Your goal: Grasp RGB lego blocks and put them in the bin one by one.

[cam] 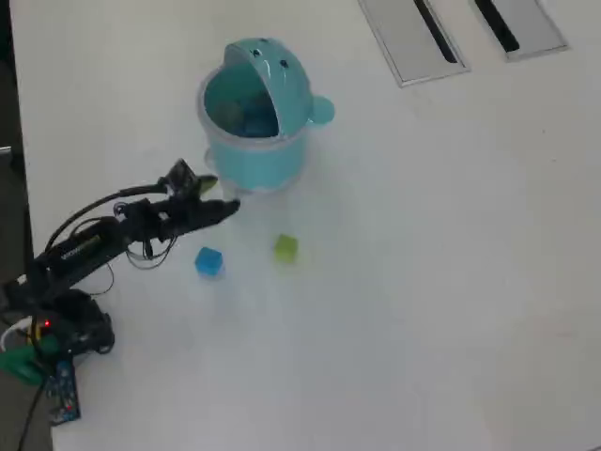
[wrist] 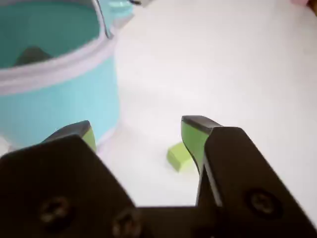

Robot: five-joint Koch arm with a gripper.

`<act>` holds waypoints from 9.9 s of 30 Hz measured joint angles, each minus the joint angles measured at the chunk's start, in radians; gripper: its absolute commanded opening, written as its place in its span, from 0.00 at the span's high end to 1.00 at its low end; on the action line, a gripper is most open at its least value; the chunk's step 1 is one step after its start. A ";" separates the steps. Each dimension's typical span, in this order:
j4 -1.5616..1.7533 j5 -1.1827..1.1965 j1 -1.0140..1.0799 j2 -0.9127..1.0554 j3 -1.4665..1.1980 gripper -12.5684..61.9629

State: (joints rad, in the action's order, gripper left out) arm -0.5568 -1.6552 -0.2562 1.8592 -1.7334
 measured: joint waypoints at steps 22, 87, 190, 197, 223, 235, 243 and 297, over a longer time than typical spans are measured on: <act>0.032 -0.071 -0.028 -0.127 -0.137 0.39; 0.002 -0.626 0.178 -1.005 0.580 0.47; 0.218 -0.114 -0.414 -0.681 0.813 0.57; 0.253 -0.121 -0.414 -0.681 0.788 0.50; 0.229 -0.199 -0.390 -0.502 0.568 0.49; -0.120 -0.170 -0.301 -0.255 0.350 0.45; -0.291 -0.216 -0.261 -0.038 -0.046 0.43; -0.087 -0.414 -0.048 -0.198 -0.360 0.41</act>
State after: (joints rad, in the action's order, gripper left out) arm -0.6443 -2.0693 -0.3037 1.6613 -2.0939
